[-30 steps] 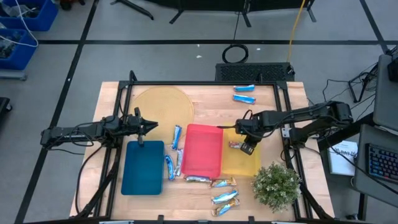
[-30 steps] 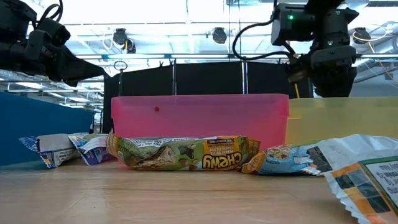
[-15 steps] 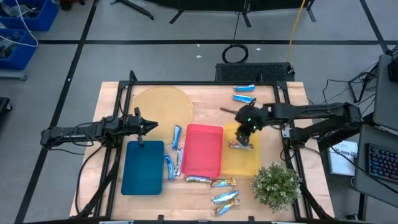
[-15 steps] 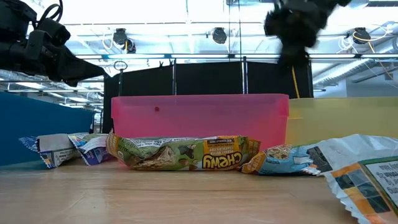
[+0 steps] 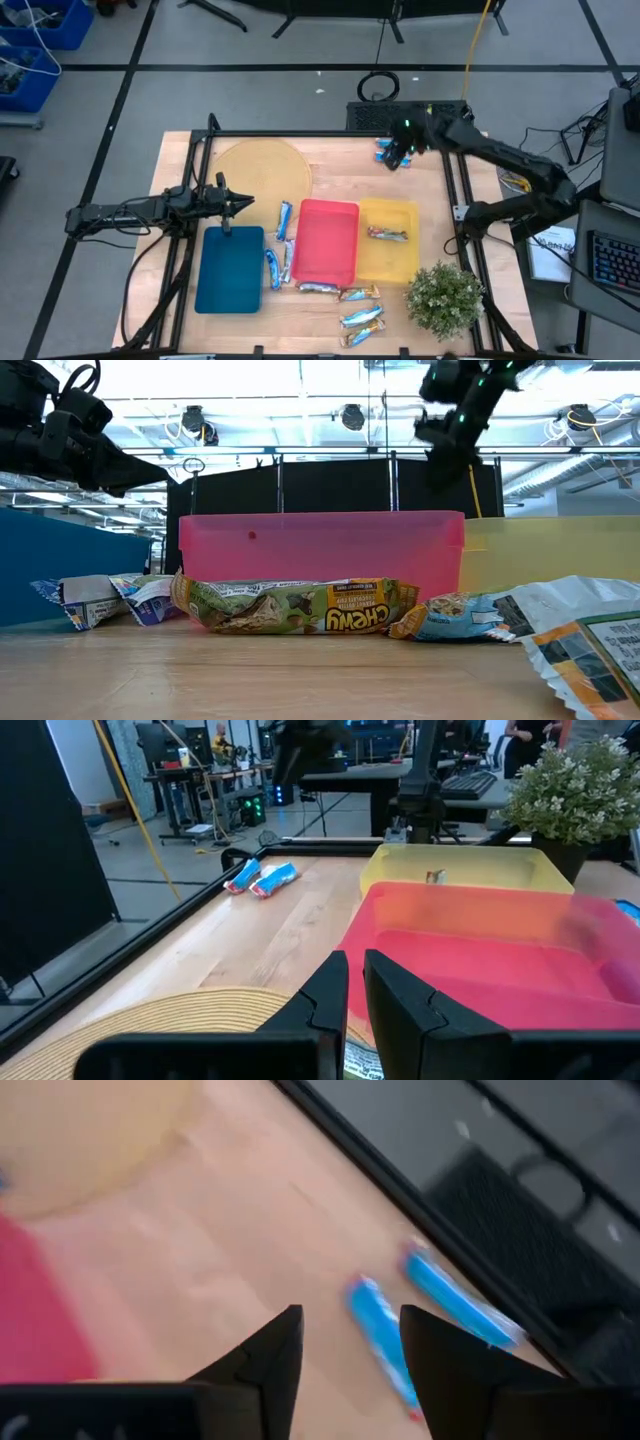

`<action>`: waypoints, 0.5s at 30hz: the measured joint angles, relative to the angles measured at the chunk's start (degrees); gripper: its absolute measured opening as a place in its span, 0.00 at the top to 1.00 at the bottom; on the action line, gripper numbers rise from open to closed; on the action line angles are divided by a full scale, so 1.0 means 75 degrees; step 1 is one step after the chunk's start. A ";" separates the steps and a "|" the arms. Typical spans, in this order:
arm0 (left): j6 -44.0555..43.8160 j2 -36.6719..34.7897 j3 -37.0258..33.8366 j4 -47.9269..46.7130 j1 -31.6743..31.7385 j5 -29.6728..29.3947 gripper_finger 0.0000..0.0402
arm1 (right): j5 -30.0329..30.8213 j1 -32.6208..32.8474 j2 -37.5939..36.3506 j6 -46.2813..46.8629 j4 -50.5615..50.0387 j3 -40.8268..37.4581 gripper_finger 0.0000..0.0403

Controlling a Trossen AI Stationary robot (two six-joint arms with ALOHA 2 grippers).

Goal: Pick and place Granola Bars by type
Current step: Put the red granola bar into the yellow bin

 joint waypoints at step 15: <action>0.0024 -0.0003 0.0000 -0.0003 0.0000 -0.0003 0.88 | 0.0199 -0.0911 0.3171 -0.0794 -0.2005 0.0957 0.44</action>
